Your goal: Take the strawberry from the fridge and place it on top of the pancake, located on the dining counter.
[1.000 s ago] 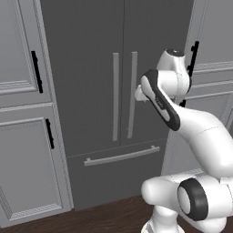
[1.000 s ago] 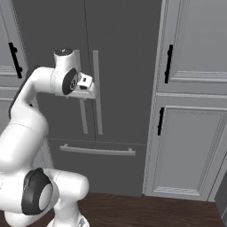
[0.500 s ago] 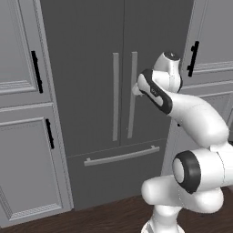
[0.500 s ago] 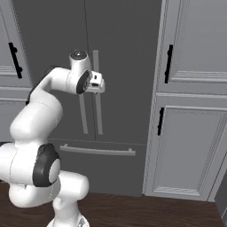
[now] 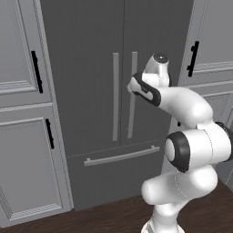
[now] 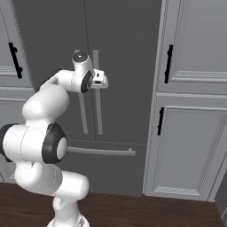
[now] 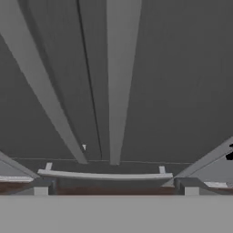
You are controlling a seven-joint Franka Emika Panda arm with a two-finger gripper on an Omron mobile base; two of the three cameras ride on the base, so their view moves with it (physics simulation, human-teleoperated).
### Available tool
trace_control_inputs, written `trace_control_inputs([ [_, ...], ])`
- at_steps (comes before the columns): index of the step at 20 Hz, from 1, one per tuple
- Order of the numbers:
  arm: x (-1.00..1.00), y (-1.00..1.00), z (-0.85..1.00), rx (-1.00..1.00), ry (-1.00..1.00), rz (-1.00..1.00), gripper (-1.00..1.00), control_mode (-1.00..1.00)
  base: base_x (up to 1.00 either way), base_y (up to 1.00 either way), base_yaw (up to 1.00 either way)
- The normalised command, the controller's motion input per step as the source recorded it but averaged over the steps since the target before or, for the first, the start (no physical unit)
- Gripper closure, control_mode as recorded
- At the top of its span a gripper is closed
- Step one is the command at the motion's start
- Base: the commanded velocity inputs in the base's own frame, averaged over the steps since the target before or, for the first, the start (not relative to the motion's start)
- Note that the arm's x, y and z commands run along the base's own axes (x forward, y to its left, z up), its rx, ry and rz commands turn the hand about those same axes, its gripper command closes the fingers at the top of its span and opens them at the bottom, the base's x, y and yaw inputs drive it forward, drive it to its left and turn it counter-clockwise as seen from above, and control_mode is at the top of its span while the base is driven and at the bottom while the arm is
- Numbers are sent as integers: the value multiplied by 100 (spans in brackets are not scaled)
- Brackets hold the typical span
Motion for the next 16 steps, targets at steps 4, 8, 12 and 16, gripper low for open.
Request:
trace_control_inputs([
  [4, 53, 0, -6, 0, 0, -1, -100, -100, 0, 0, 0],
  [8, 44, 0, -9, 1, -1, 0, -100, -100, 0, 0, 0],
  [12, 34, 0, -10, 0, -11, 0, -100, -100, 0, 0, 0],
  [16, 34, 0, -14, 1, -9, 0, -100, -100, 0, 0, 0],
])
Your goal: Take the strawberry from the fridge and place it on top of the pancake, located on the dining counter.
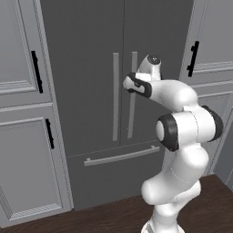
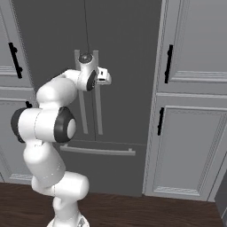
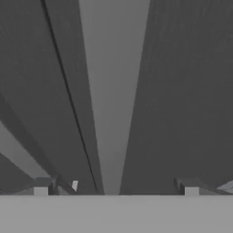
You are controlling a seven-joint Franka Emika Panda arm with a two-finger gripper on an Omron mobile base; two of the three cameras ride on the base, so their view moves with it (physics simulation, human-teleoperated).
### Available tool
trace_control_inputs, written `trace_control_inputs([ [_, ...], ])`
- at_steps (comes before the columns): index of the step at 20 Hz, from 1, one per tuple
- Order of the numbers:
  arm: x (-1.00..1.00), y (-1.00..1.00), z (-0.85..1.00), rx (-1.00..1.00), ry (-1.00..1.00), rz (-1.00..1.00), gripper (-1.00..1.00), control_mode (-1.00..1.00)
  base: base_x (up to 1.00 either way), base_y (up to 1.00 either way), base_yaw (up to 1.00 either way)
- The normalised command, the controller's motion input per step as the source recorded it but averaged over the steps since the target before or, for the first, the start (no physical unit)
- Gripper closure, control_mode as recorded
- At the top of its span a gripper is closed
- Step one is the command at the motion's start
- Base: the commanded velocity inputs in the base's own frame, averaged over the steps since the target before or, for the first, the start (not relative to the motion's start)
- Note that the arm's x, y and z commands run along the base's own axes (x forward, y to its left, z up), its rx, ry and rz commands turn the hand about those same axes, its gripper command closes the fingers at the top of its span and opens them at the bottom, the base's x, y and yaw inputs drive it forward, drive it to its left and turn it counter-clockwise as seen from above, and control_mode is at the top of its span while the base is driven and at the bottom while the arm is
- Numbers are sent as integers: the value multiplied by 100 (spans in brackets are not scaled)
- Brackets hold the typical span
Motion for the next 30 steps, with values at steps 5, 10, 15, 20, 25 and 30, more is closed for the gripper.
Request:
trace_control_inputs([
  [5, 40, 0, -10, 2, -5, 0, -100, -100, 0, 0, 0],
  [10, 48, 0, -12, 1, -4, 0, -100, -100, 0, 0, 0],
  [15, 48, 0, -13, 1, -4, 0, -100, -100, 0, 0, 0],
  [20, 50, 0, -11, 2, -3, 0, -100, -100, 0, 0, 0],
  [25, 39, 0, -17, 2, -7, 0, -100, -100, 0, 0, 0],
  [30, 34, 0, -13, 3, -6, 0, 100, -100, 0, 0, 0],
])
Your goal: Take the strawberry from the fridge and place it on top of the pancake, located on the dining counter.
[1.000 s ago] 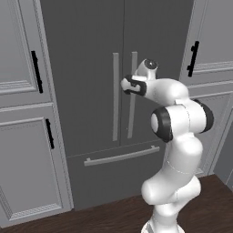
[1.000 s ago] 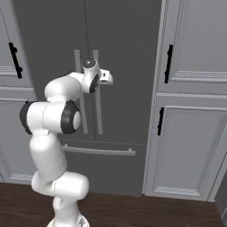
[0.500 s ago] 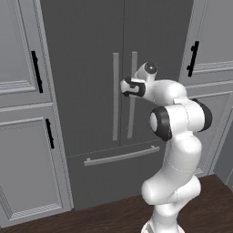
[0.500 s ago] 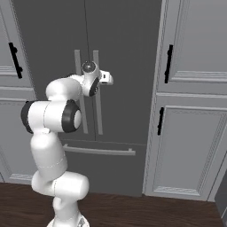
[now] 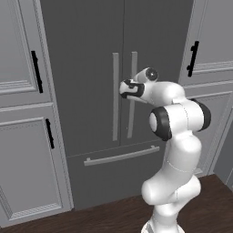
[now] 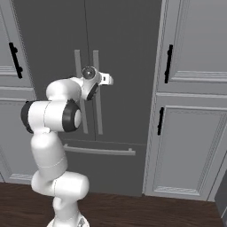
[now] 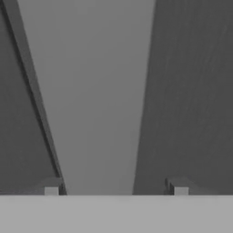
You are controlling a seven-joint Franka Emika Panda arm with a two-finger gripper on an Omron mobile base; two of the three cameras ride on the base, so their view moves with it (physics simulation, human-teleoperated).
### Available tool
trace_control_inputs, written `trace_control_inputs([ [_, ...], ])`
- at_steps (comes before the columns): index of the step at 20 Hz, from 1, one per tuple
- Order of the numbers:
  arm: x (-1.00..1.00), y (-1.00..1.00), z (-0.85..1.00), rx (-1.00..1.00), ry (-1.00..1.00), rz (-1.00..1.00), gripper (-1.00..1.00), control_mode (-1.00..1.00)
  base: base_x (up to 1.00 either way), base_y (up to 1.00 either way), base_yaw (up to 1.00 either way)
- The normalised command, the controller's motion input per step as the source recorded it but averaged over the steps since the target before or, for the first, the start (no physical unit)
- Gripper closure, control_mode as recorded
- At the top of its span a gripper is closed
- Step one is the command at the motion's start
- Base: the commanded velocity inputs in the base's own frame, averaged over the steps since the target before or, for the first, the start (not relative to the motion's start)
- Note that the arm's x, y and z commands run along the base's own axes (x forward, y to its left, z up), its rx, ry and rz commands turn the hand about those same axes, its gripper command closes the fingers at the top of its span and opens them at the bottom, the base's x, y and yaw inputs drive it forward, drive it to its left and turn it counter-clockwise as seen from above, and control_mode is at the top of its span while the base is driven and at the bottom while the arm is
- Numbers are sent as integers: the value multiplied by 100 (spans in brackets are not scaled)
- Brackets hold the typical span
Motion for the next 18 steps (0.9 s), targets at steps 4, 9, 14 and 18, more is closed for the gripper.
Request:
trace_control_inputs([
  [4, -16, -17, 0, 3, 2, 0, 100, -100, 0, 0, 0],
  [9, -71, -64, 0, 7, 5, -2, 100, -100, 0, 0, 0],
  [14, -97, -99, 0, 8, 8, -1, 100, -100, 0, 0, 0],
  [18, -68, -100, -5, 1, 12, 0, 100, -100, 0, 0, 0],
])
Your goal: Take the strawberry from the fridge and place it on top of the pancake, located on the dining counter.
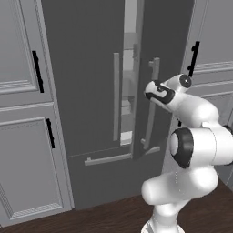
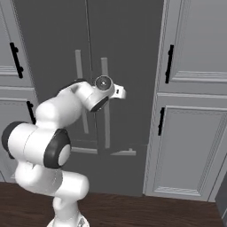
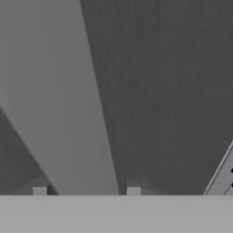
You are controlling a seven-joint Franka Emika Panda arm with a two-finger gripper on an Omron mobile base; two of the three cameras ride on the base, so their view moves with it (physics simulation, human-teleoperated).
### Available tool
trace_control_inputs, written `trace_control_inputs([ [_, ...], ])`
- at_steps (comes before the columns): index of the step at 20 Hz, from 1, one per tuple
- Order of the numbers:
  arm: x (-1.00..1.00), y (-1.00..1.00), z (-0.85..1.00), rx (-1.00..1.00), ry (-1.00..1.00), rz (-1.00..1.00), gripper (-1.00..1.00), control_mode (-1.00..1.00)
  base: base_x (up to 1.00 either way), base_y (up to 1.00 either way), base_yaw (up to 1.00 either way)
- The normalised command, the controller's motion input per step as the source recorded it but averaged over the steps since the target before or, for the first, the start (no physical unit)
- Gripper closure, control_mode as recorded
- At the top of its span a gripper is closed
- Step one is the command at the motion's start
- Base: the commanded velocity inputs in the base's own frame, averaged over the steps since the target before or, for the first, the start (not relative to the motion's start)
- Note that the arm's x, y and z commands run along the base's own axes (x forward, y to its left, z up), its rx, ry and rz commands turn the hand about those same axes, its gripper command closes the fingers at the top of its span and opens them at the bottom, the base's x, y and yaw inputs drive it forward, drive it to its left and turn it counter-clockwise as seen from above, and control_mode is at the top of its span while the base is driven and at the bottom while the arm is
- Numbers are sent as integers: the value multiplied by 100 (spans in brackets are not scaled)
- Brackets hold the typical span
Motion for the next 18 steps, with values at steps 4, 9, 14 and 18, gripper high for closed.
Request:
trace_control_inputs([
  [4, -67, -100, -3, 1, 10, 0, 100, -100, 0, 0, 0],
  [9, -67, -100, -5, 0, 8, 0, 100, -100, 0, 0, 0],
  [14, -25, -100, 0, 0, 1, 1, 100, -100, 0, 0, 0],
  [18, -19, -74, 0, 4, 4, 2, -100, -100, 0, 0, 0],
])
